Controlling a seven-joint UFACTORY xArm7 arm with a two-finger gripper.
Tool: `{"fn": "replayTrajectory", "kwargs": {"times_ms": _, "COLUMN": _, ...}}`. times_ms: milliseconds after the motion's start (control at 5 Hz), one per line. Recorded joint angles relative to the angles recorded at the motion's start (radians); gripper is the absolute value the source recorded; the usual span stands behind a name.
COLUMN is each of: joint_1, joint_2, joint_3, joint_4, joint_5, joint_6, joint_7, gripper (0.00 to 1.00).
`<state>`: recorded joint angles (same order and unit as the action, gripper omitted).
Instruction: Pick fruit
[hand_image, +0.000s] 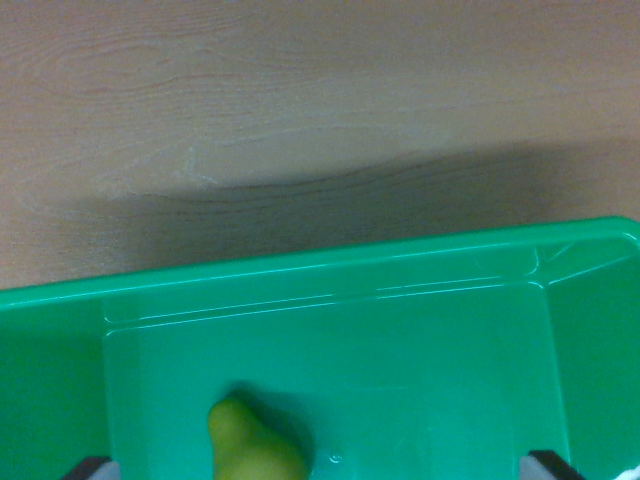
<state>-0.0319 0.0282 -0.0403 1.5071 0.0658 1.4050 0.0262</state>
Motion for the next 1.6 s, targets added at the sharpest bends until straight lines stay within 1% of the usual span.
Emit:
{"fn": "replayTrajectory", "kwargs": {"times_ms": 200, "joint_1": 0.005, "joint_2": 0.008, "joint_3": 0.004, "joint_4": -0.031, "joint_5": -0.0018, "joint_6": -0.035, "joint_7": -0.019, "gripper": 0.0}}
{"fn": "replayTrajectory", "kwargs": {"times_ms": 400, "joint_1": 0.005, "joint_2": 0.008, "joint_3": 0.004, "joint_4": -0.031, "joint_5": -0.0018, "joint_6": -0.035, "joint_7": -0.019, "gripper": 0.0}}
{"fn": "replayTrajectory", "kwargs": {"times_ms": 600, "joint_1": 0.0106, "joint_2": 0.017, "joint_3": 0.008, "joint_4": -0.066, "joint_5": -0.0038, "joint_6": -0.073, "joint_7": -0.041, "gripper": 0.0}}
{"fn": "replayTrajectory", "kwargs": {"times_ms": 800, "joint_1": 0.0106, "joint_2": 0.017, "joint_3": 0.008, "joint_4": -0.066, "joint_5": -0.0038, "joint_6": -0.073, "joint_7": -0.041, "gripper": 0.0}}
{"fn": "replayTrajectory", "kwargs": {"times_ms": 1000, "joint_1": 0.0165, "joint_2": 0.027, "joint_3": 0.012, "joint_4": -0.103, "joint_5": -0.006, "joint_6": -0.113, "joint_7": -0.064, "gripper": 0.0}}
{"fn": "replayTrajectory", "kwargs": {"times_ms": 1200, "joint_1": 0.0165, "joint_2": 0.027, "joint_3": 0.012, "joint_4": -0.103, "joint_5": -0.006, "joint_6": -0.113, "joint_7": -0.064, "gripper": 0.0}}
{"fn": "replayTrajectory", "kwargs": {"times_ms": 1400, "joint_1": 0.0226, "joint_2": 0.037, "joint_3": 0.017, "joint_4": -0.141, "joint_5": -0.0082, "joint_6": -0.155, "joint_7": -0.087, "gripper": 0.0}}
{"fn": "replayTrajectory", "kwargs": {"times_ms": 1600, "joint_1": 0.0226, "joint_2": 0.037, "joint_3": 0.017, "joint_4": -0.141, "joint_5": -0.0082, "joint_6": -0.155, "joint_7": -0.087, "gripper": 0.0}}
